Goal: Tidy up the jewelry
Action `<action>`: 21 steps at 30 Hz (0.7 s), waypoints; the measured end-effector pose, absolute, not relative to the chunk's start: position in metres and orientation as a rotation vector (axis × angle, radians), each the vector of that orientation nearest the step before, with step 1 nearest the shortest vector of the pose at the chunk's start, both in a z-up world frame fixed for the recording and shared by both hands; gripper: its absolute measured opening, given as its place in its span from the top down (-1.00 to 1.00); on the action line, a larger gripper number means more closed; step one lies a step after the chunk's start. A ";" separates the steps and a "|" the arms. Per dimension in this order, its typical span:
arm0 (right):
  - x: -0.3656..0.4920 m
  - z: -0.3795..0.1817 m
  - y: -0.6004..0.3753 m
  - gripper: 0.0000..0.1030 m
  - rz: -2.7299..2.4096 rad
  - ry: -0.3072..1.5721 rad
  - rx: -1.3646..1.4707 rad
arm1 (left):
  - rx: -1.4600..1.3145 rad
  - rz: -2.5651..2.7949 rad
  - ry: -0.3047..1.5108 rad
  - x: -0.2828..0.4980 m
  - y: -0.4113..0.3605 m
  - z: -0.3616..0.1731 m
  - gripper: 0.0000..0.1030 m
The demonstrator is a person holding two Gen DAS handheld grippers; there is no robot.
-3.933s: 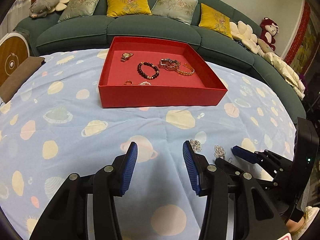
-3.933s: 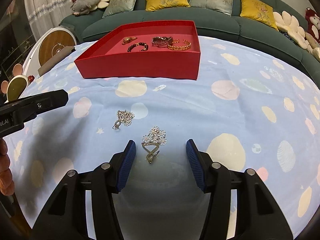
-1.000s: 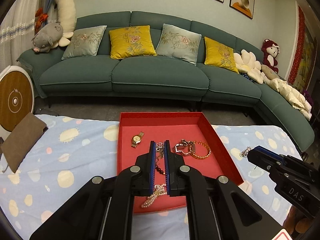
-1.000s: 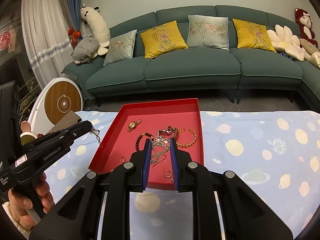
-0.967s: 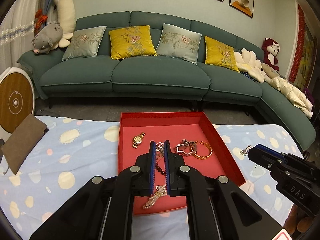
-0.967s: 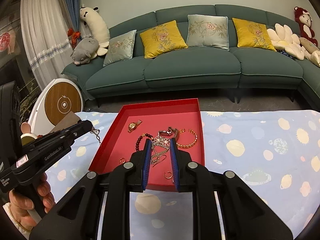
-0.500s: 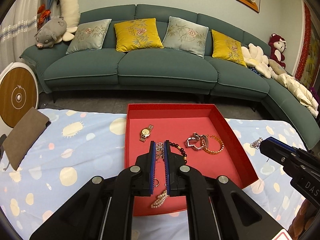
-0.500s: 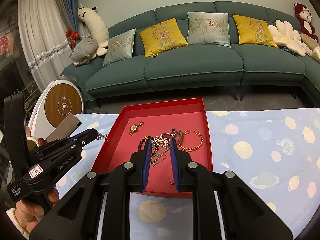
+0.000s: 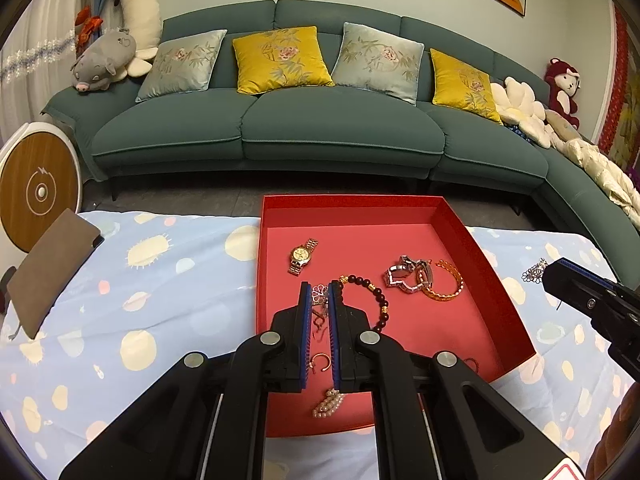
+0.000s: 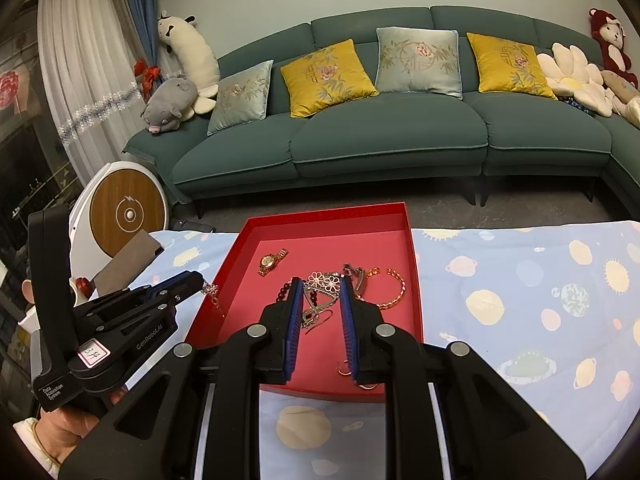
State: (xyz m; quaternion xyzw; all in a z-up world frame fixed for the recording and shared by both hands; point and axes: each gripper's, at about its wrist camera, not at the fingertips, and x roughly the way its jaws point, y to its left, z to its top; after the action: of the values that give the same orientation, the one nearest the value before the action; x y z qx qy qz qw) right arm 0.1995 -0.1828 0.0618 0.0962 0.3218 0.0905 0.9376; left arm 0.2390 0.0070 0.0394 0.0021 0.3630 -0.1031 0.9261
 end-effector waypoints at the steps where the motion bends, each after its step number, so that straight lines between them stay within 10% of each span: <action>1: 0.201 0.061 -0.183 0.65 0.183 0.661 0.196 | 0.005 -0.209 0.747 0.240 0.007 0.038 0.88; 16: 0.223 0.033 -0.184 0.55 0.166 0.723 0.174 | 0.010 -0.173 0.783 0.255 0.004 0.023 0.80; 21: 0.221 0.031 -0.186 0.25 0.140 0.701 0.166 | -0.027 -0.146 0.777 0.255 0.014 0.028 0.36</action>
State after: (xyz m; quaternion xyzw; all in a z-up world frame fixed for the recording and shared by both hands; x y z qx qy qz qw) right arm 0.2209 -0.1862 0.0311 0.0810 0.3428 0.0685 0.9334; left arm 0.2550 0.0144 0.0282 -0.0130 0.3783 -0.0709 0.9229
